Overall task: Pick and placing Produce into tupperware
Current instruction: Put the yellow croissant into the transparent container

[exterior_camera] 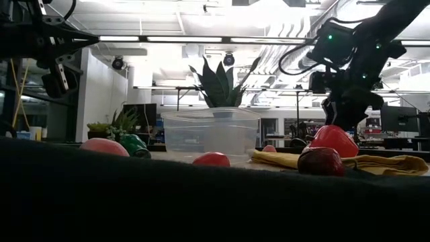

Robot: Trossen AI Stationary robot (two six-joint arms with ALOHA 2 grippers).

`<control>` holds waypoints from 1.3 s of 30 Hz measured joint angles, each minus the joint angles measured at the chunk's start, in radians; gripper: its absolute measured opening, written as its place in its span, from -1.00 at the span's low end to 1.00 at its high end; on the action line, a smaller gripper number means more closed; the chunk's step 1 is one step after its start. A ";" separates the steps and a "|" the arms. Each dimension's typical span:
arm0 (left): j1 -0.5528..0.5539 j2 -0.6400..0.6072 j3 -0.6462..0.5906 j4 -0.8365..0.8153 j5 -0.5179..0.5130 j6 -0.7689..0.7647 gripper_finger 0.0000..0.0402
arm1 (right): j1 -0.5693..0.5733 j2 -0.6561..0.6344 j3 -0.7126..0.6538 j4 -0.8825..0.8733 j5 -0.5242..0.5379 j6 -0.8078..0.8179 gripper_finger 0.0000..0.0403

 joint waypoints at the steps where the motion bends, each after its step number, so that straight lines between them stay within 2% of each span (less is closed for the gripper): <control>1: 0.000 0.000 0.000 0.000 0.000 0.000 -1.00 | -0.006 0.004 0.000 0.012 -0.002 -0.006 -0.05; 10: 0.000 0.000 0.000 0.000 0.011 0.000 -1.00 | -0.067 0.016 0.001 0.047 -0.034 0.002 -0.02; 20: 0.000 0.000 0.000 -0.002 0.029 0.000 -1.00 | -0.074 0.016 0.001 0.038 -0.062 -0.024 0.26; 25: 0.000 0.000 0.000 -0.002 0.029 0.000 -1.00 | -0.074 0.021 0.046 -0.028 -0.049 -0.026 0.35; 31: 0.000 0.000 0.000 -0.002 0.029 0.000 -1.00 | -0.084 0.101 0.139 -0.144 -0.038 -0.055 0.36; 36: 0.000 0.000 0.000 -0.002 0.028 0.000 -1.00 | -0.113 0.187 0.163 -0.173 -0.106 -0.069 0.35; 39: 0.000 0.000 0.000 -0.002 0.028 -0.004 -1.00 | -0.117 0.222 0.178 -0.176 -0.111 -0.096 0.35</control>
